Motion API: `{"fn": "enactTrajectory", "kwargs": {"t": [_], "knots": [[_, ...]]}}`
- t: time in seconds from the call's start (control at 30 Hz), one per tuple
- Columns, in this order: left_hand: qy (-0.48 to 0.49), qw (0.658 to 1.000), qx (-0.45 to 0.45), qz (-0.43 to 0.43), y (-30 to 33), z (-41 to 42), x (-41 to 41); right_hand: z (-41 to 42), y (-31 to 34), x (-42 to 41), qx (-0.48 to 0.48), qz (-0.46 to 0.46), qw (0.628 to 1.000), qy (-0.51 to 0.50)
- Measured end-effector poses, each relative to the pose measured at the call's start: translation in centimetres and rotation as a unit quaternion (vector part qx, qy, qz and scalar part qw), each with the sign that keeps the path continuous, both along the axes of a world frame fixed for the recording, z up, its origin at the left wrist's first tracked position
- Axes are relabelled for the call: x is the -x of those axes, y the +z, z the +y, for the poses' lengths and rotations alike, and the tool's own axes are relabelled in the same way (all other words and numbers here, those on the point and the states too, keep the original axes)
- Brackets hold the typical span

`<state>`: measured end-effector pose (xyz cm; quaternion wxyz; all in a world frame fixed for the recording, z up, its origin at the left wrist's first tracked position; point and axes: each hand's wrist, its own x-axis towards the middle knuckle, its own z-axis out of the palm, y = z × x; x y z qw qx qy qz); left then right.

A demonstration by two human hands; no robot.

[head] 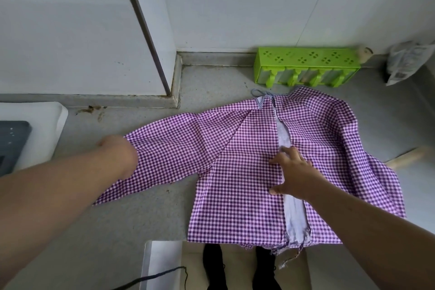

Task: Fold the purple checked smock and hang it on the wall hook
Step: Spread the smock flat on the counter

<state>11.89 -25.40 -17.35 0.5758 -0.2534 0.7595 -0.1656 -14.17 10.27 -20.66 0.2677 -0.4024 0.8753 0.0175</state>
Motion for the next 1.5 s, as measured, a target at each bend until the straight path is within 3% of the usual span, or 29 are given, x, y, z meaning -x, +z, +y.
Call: {"fn": "enactTrajectory", "kwargs": {"t": [0.07,0.13,0.17,0.23,0.37,0.43,0.53,0.8,1.07,1.17,1.23,1.33,1.43,1.5], "knots": [[-0.121,0.976,-0.114,0.139,1.7,4.5,2.3,0.0,-0.1,0.1,-0.002,-0.003,1.000,0.003],[-0.144,0.927,-0.211,0.276,1.4,8.7,4.3,0.0,-0.2,0.2,0.002,-0.007,1.000,0.003],[-0.138,0.916,-0.236,0.292,0.4,10.1,5.0,0.1,-0.3,0.3,0.007,-0.006,1.000,0.001],[-0.118,0.933,-0.217,0.262,-1.3,12.2,6.2,0.3,-0.4,0.2,0.015,0.013,1.000,-0.015],[-0.089,0.956,-0.144,0.239,-2.6,13.6,7.3,1.0,-0.2,-1.2,-0.036,0.144,0.987,-0.059],[-0.101,0.962,-0.122,0.222,-2.4,14.1,7.7,1.5,-0.5,-1.8,-0.083,0.110,0.986,-0.095],[-0.112,0.964,-0.110,0.214,-2.3,14.7,8.3,1.9,-1.2,-2.4,-0.103,-0.018,0.983,-0.153],[-0.080,0.957,-0.128,0.248,-1.9,14.1,8.8,3.0,-1.3,-2.3,-0.063,-0.122,0.980,-0.142],[-0.114,0.966,-0.087,0.213,-1.0,15.2,9.8,5.3,-1.1,-1.4,-0.068,-0.114,0.987,-0.091],[-0.224,0.924,-0.148,0.273,-1.1,17.0,10.5,5.5,-1.0,-1.9,-0.051,-0.113,0.989,-0.077],[-0.247,0.904,-0.206,0.281,-1.4,19.1,11.0,5.8,-1.0,-1.8,-0.039,-0.115,0.991,-0.059],[-0.210,0.933,-0.196,0.218,-2.4,22.3,11.9,6.6,-0.5,-1.5,-0.013,-0.112,0.994,0.010],[-0.191,0.951,-0.169,0.176,-2.9,23.8,12.9,8.7,0.6,-1.0,-0.002,-0.068,0.984,0.165],[-0.179,0.956,-0.171,0.160,-2.9,24.3,13.5,10.4,0.6,-0.7,-0.007,-0.046,0.959,0.280]]}}
